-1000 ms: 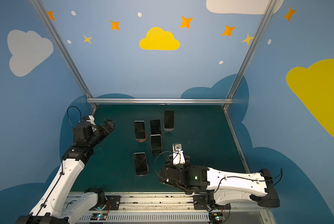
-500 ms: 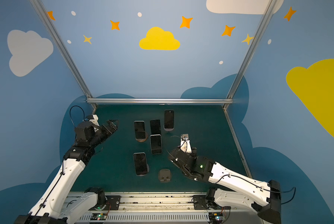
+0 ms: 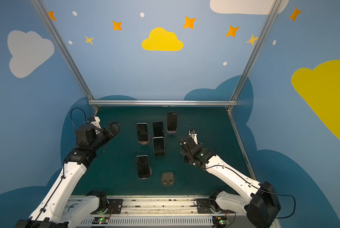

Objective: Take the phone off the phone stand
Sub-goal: 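Carry the held phone away from the stand toward the far side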

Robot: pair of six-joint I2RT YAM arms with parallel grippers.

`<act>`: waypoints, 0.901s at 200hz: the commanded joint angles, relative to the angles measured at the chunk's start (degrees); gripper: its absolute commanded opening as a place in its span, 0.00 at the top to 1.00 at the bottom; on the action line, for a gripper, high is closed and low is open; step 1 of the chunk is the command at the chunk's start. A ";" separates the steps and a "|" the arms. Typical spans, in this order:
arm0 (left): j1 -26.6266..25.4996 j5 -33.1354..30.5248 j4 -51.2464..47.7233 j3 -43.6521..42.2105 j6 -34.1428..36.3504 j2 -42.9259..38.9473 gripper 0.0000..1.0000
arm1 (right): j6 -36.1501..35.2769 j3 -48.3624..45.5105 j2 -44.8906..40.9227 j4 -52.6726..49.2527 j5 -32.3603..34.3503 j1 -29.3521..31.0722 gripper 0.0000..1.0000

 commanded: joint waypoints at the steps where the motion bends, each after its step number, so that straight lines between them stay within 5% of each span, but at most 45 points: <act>1: -0.09 1.08 1.73 -0.32 -0.11 -0.46 0.02 | -2.42 0.66 1.46 4.99 -4.03 -3.27 0.34; 71: -0.25 2.24 2.08 -0.37 -0.80 -0.16 0.02 | -7.37 2.93 9.47 7.94 -12.81 -12.51 0.34; 180: -0.24 1.98 2.10 -0.42 -0.81 -0.36 0.02 | -13.95 15.63 27.36 2.29 -16.81 -18.73 0.33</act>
